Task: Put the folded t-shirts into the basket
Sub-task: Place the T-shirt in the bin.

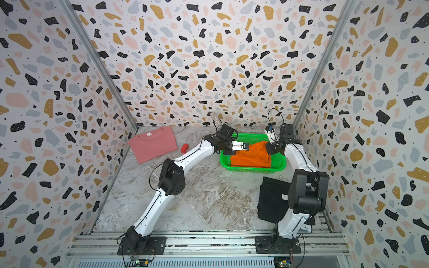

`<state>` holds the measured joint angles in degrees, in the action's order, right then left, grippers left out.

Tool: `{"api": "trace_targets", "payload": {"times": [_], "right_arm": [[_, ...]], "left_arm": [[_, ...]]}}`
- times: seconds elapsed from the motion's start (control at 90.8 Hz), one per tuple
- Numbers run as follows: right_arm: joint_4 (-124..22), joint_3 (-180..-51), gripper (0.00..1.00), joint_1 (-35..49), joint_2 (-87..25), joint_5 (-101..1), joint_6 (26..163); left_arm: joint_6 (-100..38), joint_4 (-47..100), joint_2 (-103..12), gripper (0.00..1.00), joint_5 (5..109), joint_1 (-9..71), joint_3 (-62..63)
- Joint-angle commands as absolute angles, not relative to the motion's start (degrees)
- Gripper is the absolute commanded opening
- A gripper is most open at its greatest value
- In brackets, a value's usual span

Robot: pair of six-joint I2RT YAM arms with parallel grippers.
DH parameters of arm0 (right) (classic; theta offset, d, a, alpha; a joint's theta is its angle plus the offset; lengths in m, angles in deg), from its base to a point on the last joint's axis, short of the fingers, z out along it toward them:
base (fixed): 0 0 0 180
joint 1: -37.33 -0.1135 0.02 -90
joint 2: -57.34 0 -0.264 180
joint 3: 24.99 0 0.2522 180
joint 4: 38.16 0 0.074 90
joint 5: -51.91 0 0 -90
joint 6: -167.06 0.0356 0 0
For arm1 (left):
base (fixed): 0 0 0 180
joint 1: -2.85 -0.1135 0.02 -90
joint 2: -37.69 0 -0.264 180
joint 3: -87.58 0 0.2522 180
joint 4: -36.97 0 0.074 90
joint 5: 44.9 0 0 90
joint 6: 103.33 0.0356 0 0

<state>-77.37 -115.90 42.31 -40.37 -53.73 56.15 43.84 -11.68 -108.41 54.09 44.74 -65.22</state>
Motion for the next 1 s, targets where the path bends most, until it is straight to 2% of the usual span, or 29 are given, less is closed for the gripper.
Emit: {"api": "trace_targets", "payload": {"times": [0.0,0.308,0.341,0.374,0.407,0.44,0.463,0.507,0.54,0.562,0.65,0.826,0.991], "right_arm": [[-77.98,-115.86,0.0,42.36,-38.05,-51.87,55.53],[-77.87,-116.12,0.0,42.32,-38.51,-50.25,56.13],[-78.29,-116.61,0.0,42.29,-39.08,-49.91,56.32],[-78.65,-117.07,0.0,42.29,-39.65,-49.63,56.69],[-78.97,-117.52,0.0,42.31,-40.12,-49.3,57.33],[-79.16,-118.05,0.04,42.31,-40.77,-48.67,58.12],[-79.19,-118.3,0.08,42.33,-41.13,-47.9,58.83],[-79.36,-119.0,0.24,42.28,-41.83,-46.2,61.13],[-79.88,-119.71,0.35,42.26,-42.55,-44.67,62.77],[-80.33,-120.34,0.4,42.32,-43.09,-44.0,63.71],[-82.0,-123.04,0.5,42.32,-44.84,-41.05,67.55],[-84.34,-126.9,0.53,42.28,-46.05,-37.74,71.97],[-84.28,-127.74,0.55,42.27,-43.5,-39.07,73.9]], "left_arm": [[43.06,-13.15,-105.75,0.02,56.07,45.28,-64.21],[43.08,-14.56,-104.99,0.02,55.96,46.08,-64.69],[43.07,-13.65,-105.28,0.06,55.21,46.14,-64.62],[43.27,-12.72,-105.62,0.13,54.54,46.15,-64.53],[43.35,-11.82,-105.93,0.27,53.9,46.11,-64.52],[43.36,-10.23,-106.28,0.46,53.52,46.11,-64.43],[43.07,-9.41,-106.52,0.6,53.07,46.1,-64.36],[41.97,-8.22,-107.02,0.81,52.09,46.09,-64.26],[41.13,-6.99,-107.24,0.93,51.46,46.1,-64.3],[40.43,-6.31,-107.35,0.98,51.08,46.12,-64.33],[38.21,-4.15,-107.82,1.0,49.6,46.17,-65.01],[36.02,-0.91,-107.5,1.0,46.83,46.15,-67.68],[36.24,0.96,-106.87,1.0,44.0,46.1,-69.66]]}}
